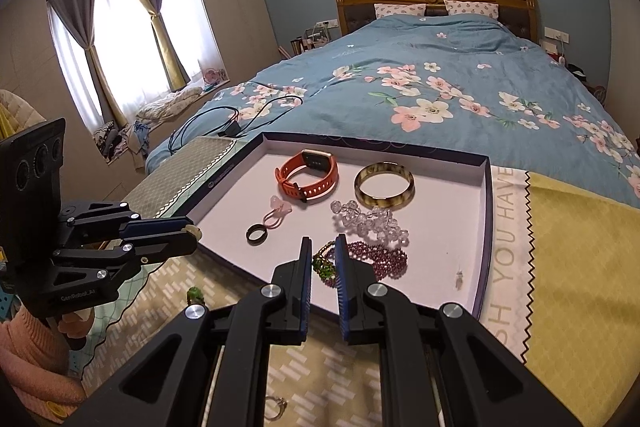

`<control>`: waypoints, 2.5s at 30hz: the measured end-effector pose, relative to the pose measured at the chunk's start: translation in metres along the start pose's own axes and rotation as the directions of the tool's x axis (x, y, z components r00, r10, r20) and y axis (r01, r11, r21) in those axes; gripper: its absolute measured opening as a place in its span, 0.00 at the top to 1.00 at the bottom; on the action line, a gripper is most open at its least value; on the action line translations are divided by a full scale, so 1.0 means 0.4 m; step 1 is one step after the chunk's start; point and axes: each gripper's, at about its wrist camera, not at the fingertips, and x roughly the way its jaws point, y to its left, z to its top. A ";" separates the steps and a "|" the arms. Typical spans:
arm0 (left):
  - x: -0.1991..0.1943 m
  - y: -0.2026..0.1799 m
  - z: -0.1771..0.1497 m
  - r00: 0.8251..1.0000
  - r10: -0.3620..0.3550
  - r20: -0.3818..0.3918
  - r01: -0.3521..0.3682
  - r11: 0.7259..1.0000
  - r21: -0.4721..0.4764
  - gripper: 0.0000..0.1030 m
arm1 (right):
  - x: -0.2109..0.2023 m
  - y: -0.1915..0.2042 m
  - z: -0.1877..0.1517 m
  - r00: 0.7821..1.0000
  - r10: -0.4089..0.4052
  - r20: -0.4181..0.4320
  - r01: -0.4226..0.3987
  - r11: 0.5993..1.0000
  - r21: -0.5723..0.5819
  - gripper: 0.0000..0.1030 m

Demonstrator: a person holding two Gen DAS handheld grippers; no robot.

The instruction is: Organize jewelry

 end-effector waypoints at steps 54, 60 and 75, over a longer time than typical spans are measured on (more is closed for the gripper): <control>0.104 0.057 0.033 0.997 0.057 -0.047 -0.059 0.997 -0.049 0.85 | 0.120 -0.042 0.028 0.998 -0.011 -0.059 0.014 0.999 0.051 0.90; 0.119 0.063 0.029 0.997 0.061 -0.055 -0.064 0.997 -0.053 0.85 | 0.129 -0.044 0.023 0.998 -0.012 -0.066 0.015 0.999 0.052 0.90; 0.136 0.066 0.026 0.995 0.073 -0.068 -0.077 0.995 -0.062 0.85 | 0.144 -0.044 0.015 0.997 -0.016 -0.075 0.020 0.999 0.051 0.90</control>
